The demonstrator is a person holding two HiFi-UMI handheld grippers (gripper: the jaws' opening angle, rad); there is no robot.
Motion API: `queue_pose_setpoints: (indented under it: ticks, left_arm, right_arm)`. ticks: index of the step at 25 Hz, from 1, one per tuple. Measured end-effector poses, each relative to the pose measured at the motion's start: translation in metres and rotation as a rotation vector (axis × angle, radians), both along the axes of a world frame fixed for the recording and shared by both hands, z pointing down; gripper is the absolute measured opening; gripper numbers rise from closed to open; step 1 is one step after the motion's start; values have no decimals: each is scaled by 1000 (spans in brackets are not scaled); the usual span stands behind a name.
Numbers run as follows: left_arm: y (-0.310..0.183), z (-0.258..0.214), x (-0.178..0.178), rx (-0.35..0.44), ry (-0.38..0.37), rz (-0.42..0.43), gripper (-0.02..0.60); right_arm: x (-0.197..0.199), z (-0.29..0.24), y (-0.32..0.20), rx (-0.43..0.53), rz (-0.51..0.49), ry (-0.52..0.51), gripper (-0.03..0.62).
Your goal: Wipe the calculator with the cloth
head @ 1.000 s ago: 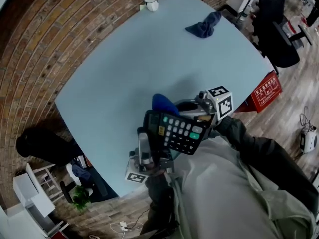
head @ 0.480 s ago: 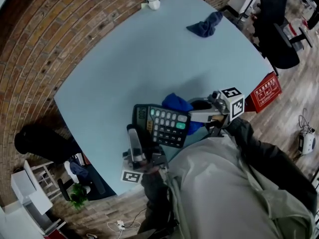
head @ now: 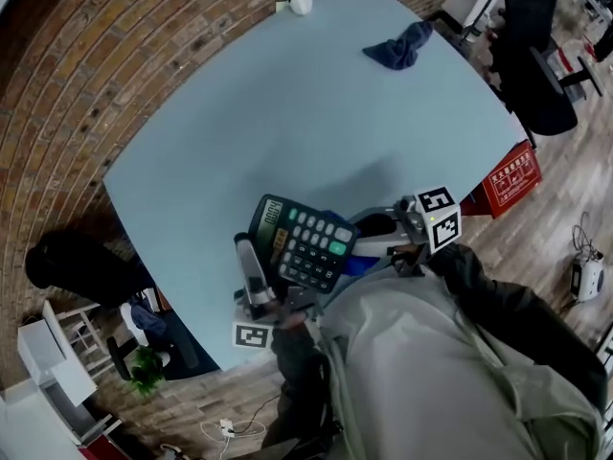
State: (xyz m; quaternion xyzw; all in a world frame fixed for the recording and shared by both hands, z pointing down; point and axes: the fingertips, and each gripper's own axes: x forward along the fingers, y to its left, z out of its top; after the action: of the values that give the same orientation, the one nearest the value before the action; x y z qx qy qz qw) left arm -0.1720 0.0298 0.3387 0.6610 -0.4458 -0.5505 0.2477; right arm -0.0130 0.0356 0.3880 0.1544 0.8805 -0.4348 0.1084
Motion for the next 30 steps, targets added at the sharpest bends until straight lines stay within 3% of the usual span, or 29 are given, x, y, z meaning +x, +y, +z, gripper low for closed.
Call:
queue_pose_setpoints:
  ticks: [3,5,7,9,11,14,16,19,21,24,27,30]
  left_arm:
    - [0,11,-6,-68,-60,-43,35]
    - [-6,26,-6,-130,-116,-54,35]
    - [-8,43,-6,-181,-145,-59,35]
    - [-10,56,-6,-224,-185,-71,35]
    - [-12,64,-4,-274,-264,-94,37]
    - [-11,66,-2,-302,-308,-109,37]
    - [-7,64,-6,-296,-309,-113,37]
    - [4,60,-10,-284,-303,-119,41]
    - [10,57,-8,-282,-304,-121,41]
    - [11,52,-2,-294,-310,-141,41]
    - [5,47,3,-305,-339,-156,40]
    - [4,43,-2,-289,-331,-151,38]
  right_arm:
    - [30,-11,-47,82,241,38,92]
    - [40,-21,-66,210,366,103,92]
    - [23,-18,-56,416,341,248,92]
    - [-10,2,-30,635,236,421,92]
    - [-35,17,-3,755,140,520,91]
    - [-61,13,44,807,-9,481,91]
    - [-68,12,60,835,-52,449,91]
    - [-61,14,30,763,57,460,91]
    - [-48,20,-6,727,164,539,91]
    - [-36,26,-28,781,210,642,91]
    - [-49,11,1,880,134,631,91]
    - [-67,-5,51,879,-20,521,91]
